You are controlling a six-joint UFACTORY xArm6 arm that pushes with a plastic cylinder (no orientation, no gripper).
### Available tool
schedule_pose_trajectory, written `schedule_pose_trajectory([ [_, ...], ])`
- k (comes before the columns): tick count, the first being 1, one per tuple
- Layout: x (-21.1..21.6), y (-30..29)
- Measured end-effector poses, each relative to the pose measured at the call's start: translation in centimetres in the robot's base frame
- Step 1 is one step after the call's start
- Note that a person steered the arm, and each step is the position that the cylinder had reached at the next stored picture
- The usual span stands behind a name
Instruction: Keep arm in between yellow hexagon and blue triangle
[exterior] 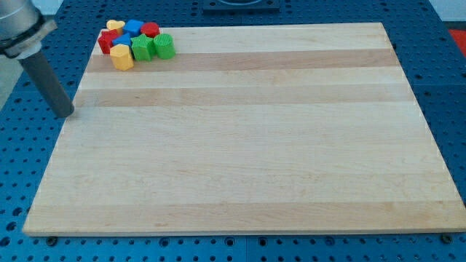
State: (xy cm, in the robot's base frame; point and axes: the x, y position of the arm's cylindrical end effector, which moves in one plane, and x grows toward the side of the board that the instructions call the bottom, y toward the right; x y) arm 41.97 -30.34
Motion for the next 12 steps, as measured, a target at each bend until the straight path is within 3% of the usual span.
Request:
schedule_pose_trajectory([
  [1, -0.4, -0.1],
  [4, -15.9, -0.2],
  [5, -17.2, -0.1],
  [8, -18.0, 0.9],
  [9, -17.8, 4.7],
  [11, -13.6, 11.5],
  [12, -12.7, 11.1],
])
